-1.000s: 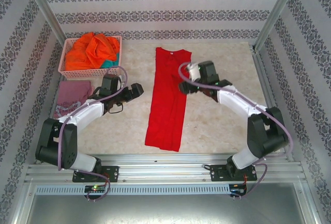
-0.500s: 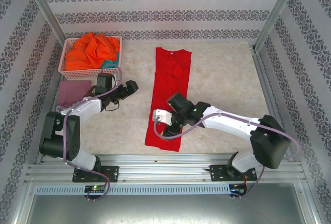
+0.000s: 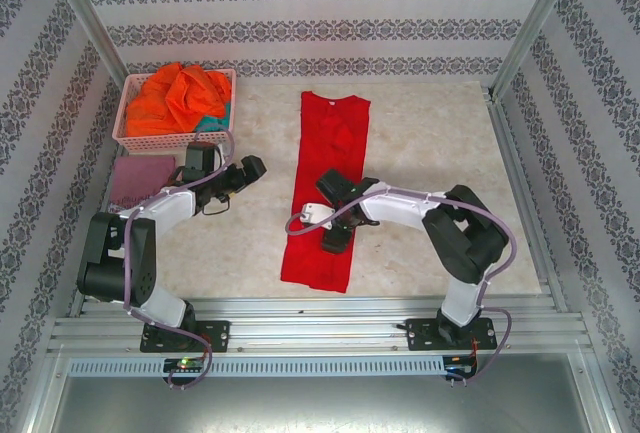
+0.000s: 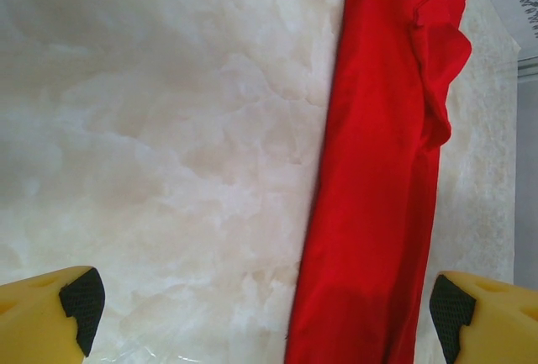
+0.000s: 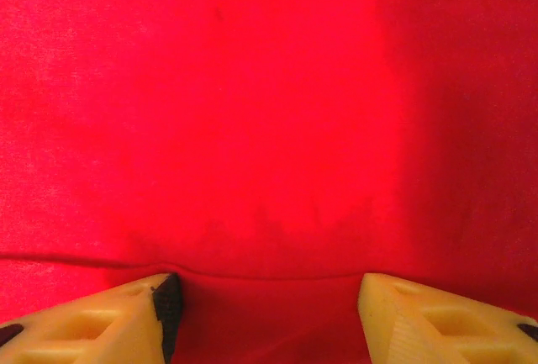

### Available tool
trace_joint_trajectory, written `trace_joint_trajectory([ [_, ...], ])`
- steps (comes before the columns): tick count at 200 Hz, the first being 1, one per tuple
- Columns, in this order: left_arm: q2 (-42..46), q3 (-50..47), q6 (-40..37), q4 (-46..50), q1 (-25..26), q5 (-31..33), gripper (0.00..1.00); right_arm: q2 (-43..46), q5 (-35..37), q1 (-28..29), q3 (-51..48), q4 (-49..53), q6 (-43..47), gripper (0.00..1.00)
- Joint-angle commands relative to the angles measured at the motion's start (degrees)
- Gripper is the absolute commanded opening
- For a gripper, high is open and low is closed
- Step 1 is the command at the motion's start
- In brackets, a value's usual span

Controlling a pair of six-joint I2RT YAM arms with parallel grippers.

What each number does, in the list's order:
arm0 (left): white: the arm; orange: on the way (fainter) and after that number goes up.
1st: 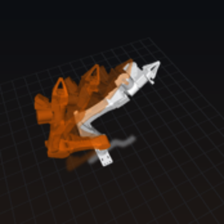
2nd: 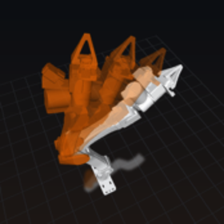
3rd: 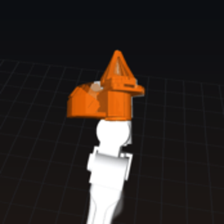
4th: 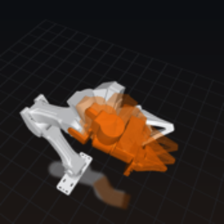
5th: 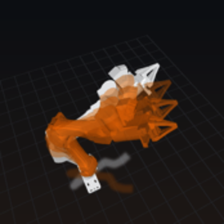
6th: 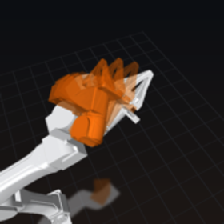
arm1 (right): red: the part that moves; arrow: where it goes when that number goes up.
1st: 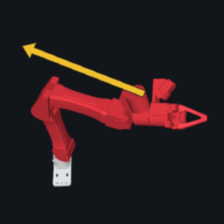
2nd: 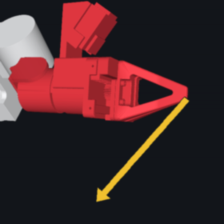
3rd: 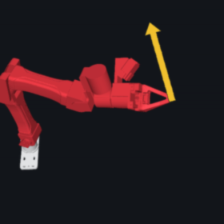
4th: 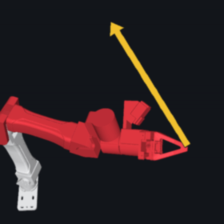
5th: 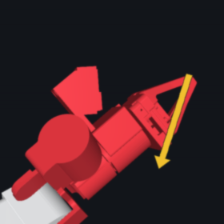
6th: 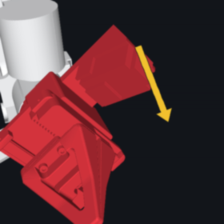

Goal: Fold and stack the t-shirts

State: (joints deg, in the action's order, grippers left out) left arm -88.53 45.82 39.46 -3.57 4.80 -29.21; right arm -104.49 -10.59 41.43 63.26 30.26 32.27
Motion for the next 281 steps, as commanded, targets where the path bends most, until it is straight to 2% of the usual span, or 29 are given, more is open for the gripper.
trace_joint_trajectory([
  [1,0.4,-1.0,0.3,-2.4,-1.0,-1.2,1.0,-2.8,6.5,-2.1,1.8,0.2,2.7,0.59],
  [25,0.3,-0.9,0.3,-2.5,-1.1,-1.6,1.0,-3.2,6.6,-3.7,3.0,-2.8,3.9,0.59],
  [66,0.7,-0.6,-0.5,-1.6,-1.4,-1.9,1.0,-1.0,6.1,-3.7,4.0,-1.6,6.0,0.62],
  [105,1.7,-0.4,-2.5,-0.8,-1.4,-3.2,1.0,12.1,2.8,2.8,-5.9,-6.7,5.8,0.62],
  [133,2.1,0.4,-4.9,0.5,-1.4,-2.9,1.0,16.1,-0.3,7.1,-8.6,-4.8,3.3,0.62],
  [166,1.2,0.9,-4.8,-0.1,-1.4,-3.4,1.0,12.6,-1.2,10.8,-7.7,-2.7,2.4,0.62],
  [208,2.0,0.4,-4.8,0.2,-1.4,-3.7,1.0,8.0,-2.2,11.0,-6.4,-1.8,3.3,0.61],
  [244,2.3,-0.7,-4.6,-0.3,-1.4,-3.4,1.0,3.3,0.8,11.2,-3.8,1.7,4.9,0.59],
  [264,2.3,-1.0,-4.6,-0.6,-1.4,-3.6,1.0,1.5,2.8,11.3,-3.3,2.5,5.1,0.56],
  [281,2.3,-0.9,-4.8,-0.4,-1.4,-3.5,1.0,0.1,5.0,11.7,-2.8,3.6,5.2,0.46],
])
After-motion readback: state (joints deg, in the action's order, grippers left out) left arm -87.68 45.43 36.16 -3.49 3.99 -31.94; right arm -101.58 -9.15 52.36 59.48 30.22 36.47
